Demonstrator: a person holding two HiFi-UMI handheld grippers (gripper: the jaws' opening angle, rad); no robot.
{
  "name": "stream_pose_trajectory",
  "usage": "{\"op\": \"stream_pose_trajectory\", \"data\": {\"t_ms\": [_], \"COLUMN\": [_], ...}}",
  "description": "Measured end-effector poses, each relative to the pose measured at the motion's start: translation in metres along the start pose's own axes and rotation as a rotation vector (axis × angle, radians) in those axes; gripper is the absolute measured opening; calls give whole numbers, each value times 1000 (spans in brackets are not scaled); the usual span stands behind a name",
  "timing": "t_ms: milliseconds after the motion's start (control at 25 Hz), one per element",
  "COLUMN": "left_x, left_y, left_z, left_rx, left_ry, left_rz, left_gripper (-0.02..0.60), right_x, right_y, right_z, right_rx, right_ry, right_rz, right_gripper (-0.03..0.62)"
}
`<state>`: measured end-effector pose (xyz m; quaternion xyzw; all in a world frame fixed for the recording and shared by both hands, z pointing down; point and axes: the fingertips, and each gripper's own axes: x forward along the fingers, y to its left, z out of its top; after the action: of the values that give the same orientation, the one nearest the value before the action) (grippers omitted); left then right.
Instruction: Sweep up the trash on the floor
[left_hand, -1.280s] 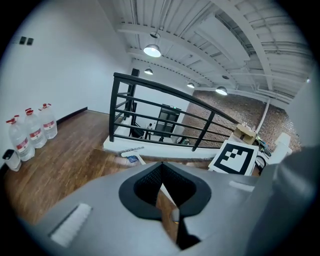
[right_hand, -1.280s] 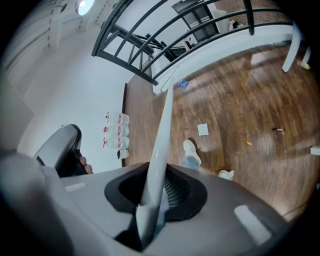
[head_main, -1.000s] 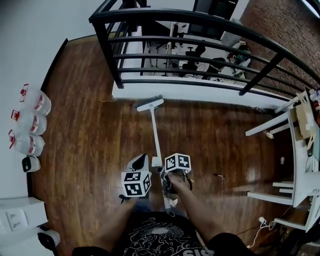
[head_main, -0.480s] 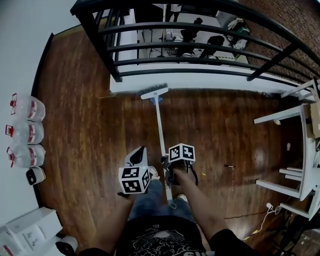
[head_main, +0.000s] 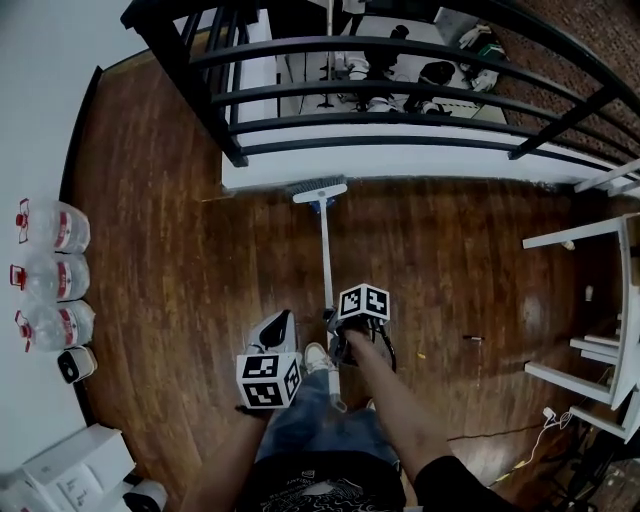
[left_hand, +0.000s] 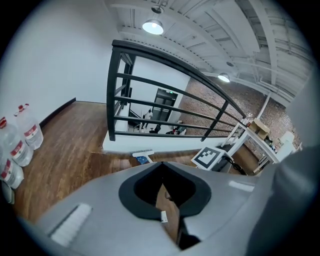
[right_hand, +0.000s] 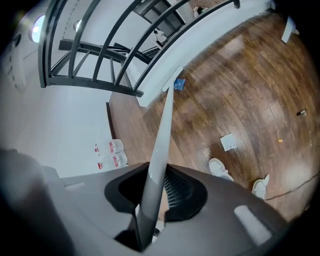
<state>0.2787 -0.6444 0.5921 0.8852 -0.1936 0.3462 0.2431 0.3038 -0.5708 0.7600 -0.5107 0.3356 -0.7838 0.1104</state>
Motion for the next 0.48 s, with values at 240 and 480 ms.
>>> {"op": "stream_pose_trajectory", "data": {"t_ms": [240,480], "left_x": [9,13], "left_y": [7,4], "left_z": [2,-5], "left_rx": [11,6], "left_ry": [1,13], "left_rz": [1,3], "left_gripper": [5,5], "right_x": [17,14], "right_y": [-13,-33], "right_z": [20,15], "right_rx": [63,64], "right_ry": [35,39], "right_rz": [-66,-107], "right_gripper": [67,64]}}
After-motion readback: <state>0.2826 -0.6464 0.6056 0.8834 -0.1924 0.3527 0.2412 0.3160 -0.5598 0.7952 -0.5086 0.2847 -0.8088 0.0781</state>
